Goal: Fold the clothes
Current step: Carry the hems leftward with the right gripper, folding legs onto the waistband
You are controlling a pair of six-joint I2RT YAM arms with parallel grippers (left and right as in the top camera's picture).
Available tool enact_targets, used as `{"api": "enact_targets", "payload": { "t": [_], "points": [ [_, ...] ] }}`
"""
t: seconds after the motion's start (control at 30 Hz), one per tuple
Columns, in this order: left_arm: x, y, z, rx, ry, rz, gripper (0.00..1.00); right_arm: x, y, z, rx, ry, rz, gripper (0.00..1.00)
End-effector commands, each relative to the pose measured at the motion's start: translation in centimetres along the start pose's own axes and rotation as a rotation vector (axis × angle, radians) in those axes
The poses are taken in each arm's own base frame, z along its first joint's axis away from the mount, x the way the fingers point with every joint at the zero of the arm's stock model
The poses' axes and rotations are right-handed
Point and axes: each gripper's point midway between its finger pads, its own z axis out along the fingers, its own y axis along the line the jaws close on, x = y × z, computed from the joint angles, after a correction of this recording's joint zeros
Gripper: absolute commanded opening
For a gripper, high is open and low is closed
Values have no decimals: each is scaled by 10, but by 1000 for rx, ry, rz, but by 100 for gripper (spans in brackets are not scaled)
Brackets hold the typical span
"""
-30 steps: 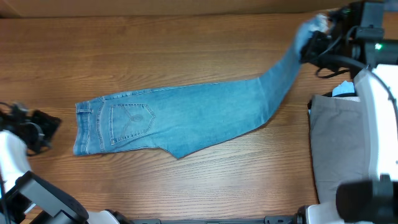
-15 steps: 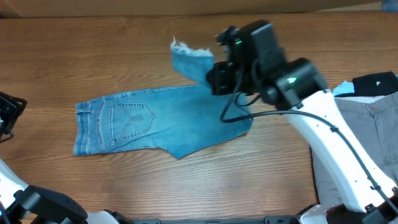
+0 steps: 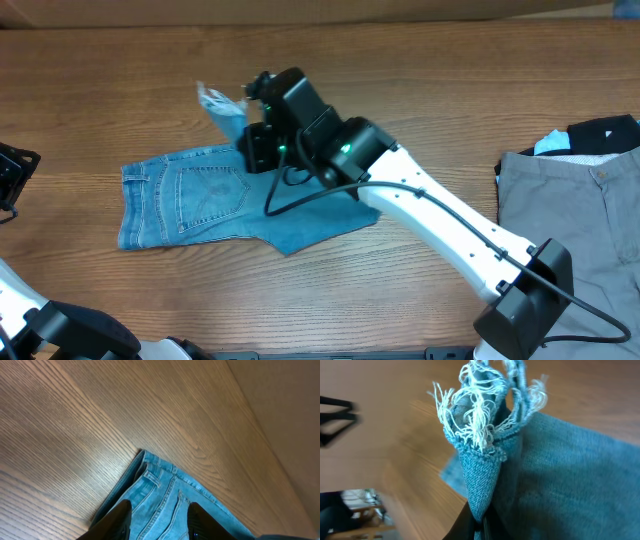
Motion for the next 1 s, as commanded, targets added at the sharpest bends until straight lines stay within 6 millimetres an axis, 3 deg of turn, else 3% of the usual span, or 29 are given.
{"api": "enact_targets", "payload": {
  "t": [0.0,0.17,0.33,0.73,0.97],
  "points": [
    [-5,-6,-6,22,-15,28,40,-13,37,-9,-89,-67,-29,4],
    [-5,-6,-6,25,-13,27,40,-19,44,2,-65,-133,-54,4],
    [-3,-6,-6,24,-7,24,40,-15,52,27,-107,-134,-84,4],
    [-2,-11,-6,51,-3,25,40,14,57,98,-175,-93,-113,4],
    [-1,-11,-6,52,3,22,40,22,64,114,-200,-95,-142,5]
  ]
}}
